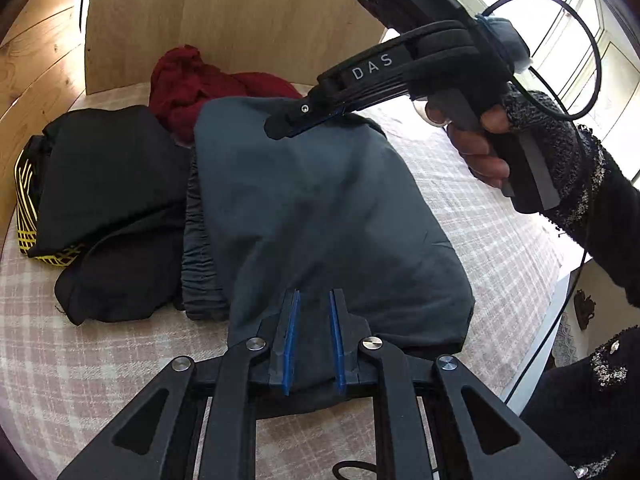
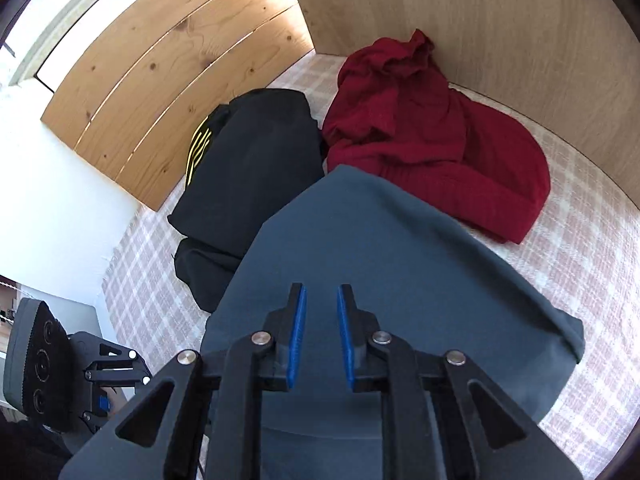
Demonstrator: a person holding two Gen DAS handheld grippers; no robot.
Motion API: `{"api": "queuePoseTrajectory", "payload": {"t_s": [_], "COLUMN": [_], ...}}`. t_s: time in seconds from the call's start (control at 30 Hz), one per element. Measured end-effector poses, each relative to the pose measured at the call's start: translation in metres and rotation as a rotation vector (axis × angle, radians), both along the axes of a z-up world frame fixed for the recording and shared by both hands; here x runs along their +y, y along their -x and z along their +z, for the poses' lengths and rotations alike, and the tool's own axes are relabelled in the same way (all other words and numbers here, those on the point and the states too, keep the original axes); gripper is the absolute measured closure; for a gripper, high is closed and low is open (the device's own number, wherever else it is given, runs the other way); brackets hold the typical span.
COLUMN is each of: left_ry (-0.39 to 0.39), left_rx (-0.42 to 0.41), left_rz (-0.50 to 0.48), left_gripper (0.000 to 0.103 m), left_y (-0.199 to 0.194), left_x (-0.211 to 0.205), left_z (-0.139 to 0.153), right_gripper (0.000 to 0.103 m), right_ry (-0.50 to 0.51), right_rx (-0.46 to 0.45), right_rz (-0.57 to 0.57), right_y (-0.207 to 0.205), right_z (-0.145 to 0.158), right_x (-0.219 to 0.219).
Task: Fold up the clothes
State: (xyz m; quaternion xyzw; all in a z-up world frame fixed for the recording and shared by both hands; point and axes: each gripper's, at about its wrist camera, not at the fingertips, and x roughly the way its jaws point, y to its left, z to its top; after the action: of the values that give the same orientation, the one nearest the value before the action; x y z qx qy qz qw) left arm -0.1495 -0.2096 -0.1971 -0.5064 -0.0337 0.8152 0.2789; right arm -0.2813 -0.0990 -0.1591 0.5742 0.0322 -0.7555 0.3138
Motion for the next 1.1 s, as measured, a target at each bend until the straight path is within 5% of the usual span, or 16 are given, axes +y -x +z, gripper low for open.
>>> {"api": "queuePoseTrajectory", "payload": {"t_s": [0.07,0.17,0.3,0.37,0.5,0.63,0.7,0.87,1.1], "left_ry": [0.047,0.028,0.025,0.032,0.049,0.112,0.044,0.09,0.003], "left_rx": [-0.082,-0.089,0.037,0.105,0.106,0.055,0.032,0.021,0.072], "left_rz": [0.056,0.087,0.073,0.025,-0.037,-0.021,0.006,0.051,-0.263], "left_gripper": [0.091,0.091,0.091,0.088,0.086,0.089,0.091,0.096,0.091], "left_y": [-0.001,-0.012,-0.009,0.001,0.033,0.056,0.058,0.055,0.015], "left_x": [-0.018,-0.037,-0.028,-0.01,0.019,0.017,0.001,-0.009,0.103], "left_z": [-0.024,-0.017,0.025,0.038,0.025,-0.01,-0.012,0.0,0.038], "right_gripper": [0.086,0.086,0.084,0.074,0.072,0.072,0.072,0.072,0.072], "right_ry": [-0.054,-0.091,0.053,0.054,0.03,0.022,0.017,-0.011,0.02], "right_rx": [0.017,0.092,0.097,0.122,0.06,0.03,0.011,0.021,0.007], "right_rz": [0.061,0.123,0.007,-0.066,-0.208,-0.312,-0.335,-0.407,-0.304], "right_y": [-0.01,-0.022,-0.03,-0.04,-0.048,-0.016,0.012,0.063,0.028], "right_z": [-0.018,-0.012,0.023,0.029,0.01,-0.01,-0.021,-0.024,-0.01], "right_x": [-0.023,-0.033,0.021,0.059,0.122,0.167,0.177,0.197,0.21]}}
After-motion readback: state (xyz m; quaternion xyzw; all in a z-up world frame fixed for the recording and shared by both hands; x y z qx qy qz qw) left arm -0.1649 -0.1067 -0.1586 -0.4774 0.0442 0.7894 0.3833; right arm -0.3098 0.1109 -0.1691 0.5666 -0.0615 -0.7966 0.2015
